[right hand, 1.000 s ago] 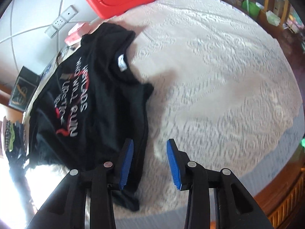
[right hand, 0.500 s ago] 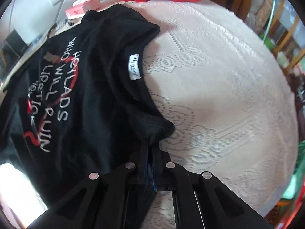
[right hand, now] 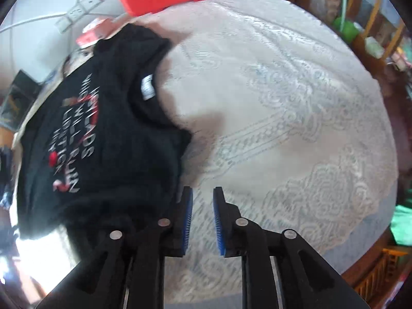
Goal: Fold clothes
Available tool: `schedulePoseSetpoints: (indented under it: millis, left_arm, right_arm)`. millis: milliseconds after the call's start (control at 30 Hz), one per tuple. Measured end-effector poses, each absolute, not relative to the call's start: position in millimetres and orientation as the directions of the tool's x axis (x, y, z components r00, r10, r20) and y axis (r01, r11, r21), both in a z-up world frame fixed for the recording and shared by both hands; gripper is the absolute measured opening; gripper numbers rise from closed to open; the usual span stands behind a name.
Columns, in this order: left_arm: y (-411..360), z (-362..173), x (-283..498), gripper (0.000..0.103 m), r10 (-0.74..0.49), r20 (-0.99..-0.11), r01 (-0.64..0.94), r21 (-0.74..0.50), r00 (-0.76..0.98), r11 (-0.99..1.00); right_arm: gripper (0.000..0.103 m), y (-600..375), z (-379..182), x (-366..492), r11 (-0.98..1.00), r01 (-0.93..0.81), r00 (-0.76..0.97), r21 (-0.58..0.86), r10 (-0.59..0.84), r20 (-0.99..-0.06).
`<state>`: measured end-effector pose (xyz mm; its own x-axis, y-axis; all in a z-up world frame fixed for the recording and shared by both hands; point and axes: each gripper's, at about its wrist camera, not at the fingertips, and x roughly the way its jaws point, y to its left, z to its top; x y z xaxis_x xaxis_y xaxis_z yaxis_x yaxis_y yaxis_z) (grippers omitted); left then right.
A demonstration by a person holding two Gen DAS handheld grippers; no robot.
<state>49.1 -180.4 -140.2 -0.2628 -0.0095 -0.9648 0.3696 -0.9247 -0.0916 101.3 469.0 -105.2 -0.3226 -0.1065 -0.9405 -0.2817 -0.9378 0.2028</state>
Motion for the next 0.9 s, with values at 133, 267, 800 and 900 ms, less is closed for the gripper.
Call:
schedulePoseSetpoints:
  millis: [133,267,800,900]
  left_arm:
    - [-181.2,-136.4,49.7,0.061,-0.007,-0.961,0.342,-0.091,-0.275,-0.935]
    - [-176.8,-138.5,51.7,0.061,0.0,-0.962,0.294,-0.083,-0.272,-0.952]
    - [-157.8,-174.3,75.7,0.087,-0.036,-0.945,0.159,-0.018,-0.326,-0.987]
    - [-157.5,-175.0,77.8,0.084,-0.034,-0.943,0.156,-0.019,-0.331,-0.988]
  right_arm:
    - [0.033,440.4,-109.4,128.0,-0.923,-0.267,-0.334,0.276,-0.18,-0.925]
    - [0.039,415.4,-110.1,152.3,-0.926,-0.265,-0.323,0.269,-0.177,-0.93]
    - [0.088,334.2,-140.6,182.1,-0.963,-0.237,-0.33,0.126,-0.042,-0.943]
    - [0.024,324.3,-137.5,178.1,-0.975,-0.213,-0.311,0.061,0.009,-0.95]
